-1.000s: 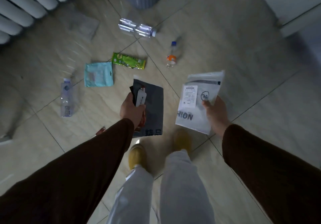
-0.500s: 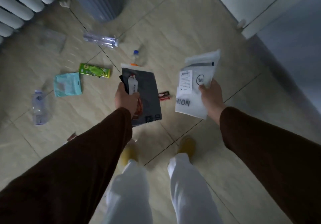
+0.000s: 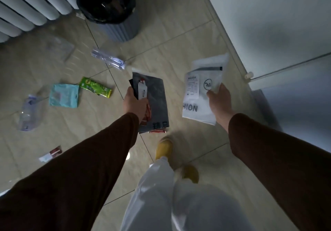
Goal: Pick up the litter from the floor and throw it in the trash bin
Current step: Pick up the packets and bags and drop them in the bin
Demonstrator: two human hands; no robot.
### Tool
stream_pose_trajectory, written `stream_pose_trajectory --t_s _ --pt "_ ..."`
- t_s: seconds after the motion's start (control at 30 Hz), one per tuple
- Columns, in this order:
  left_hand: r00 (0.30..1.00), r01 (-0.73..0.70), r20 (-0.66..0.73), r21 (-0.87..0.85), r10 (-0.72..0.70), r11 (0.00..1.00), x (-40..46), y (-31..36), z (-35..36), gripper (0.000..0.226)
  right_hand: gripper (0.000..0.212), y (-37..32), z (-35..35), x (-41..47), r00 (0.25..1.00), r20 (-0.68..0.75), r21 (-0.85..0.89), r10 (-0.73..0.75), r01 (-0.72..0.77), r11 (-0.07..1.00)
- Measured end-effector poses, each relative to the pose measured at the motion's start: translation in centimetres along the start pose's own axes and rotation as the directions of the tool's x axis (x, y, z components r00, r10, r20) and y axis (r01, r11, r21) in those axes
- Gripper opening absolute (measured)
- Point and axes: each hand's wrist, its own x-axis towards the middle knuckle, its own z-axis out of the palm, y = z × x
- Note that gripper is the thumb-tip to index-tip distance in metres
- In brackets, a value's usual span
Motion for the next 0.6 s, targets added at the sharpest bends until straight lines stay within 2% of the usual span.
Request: stream_pose_trajectory --t_s 0.27,0.4,0.6 --pt "0.989 0.068 -0.123 -0.071 -0.076 0.995 5.4 6.2 1.5 0.025 0.016 -7.9 1.0 9.0 0.981 0.161 -0.034 -0.106 0.113 0.993" --pt "0.973 0.094 -0.198 -0.146 -0.123 0.985 8.2 9.4 2.6 0.025 0.021 -12.3 1.6 13.4 0.941 0.286 -0.039 -0.183 0.202 0.979" --pt "0.941 0.084 -0.300 -0.246 -0.158 0.966 12.2 13.4 2.3 0.031 0.023 -19.3 3.1 18.0 0.893 0.390 -0.064 -0.227 0.272 0.960"
